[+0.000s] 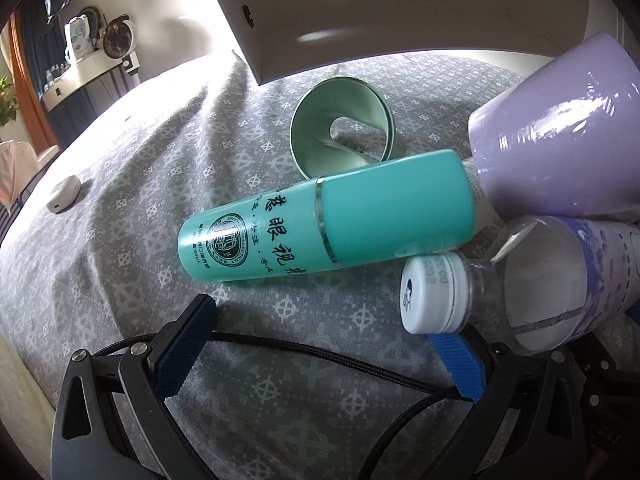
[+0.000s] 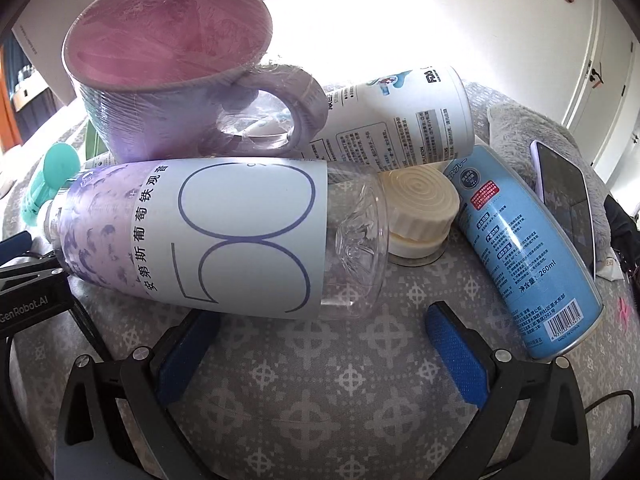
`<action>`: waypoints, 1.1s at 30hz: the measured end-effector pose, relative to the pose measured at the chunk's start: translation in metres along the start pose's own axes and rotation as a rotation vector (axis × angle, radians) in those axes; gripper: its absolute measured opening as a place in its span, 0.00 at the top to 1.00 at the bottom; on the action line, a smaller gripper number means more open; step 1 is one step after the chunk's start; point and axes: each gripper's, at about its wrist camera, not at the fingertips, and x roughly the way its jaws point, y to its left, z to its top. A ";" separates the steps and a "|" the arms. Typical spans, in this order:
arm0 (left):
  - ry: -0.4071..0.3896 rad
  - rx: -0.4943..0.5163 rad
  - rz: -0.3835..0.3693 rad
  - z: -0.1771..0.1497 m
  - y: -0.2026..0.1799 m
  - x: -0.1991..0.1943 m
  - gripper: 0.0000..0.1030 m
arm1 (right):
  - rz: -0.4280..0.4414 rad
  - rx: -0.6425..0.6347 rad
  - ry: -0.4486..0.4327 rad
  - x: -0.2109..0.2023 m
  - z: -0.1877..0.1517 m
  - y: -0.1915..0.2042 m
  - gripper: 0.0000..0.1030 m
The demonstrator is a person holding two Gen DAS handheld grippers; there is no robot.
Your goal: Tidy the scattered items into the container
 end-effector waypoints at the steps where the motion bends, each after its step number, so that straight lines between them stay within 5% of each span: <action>1: 0.000 0.000 0.000 0.000 0.000 0.000 0.00 | 0.000 0.000 0.000 0.000 0.001 0.000 0.00; 33: -0.001 0.000 -0.001 0.002 0.004 0.003 0.00 | 0.001 0.001 0.001 0.001 -0.003 -0.004 0.00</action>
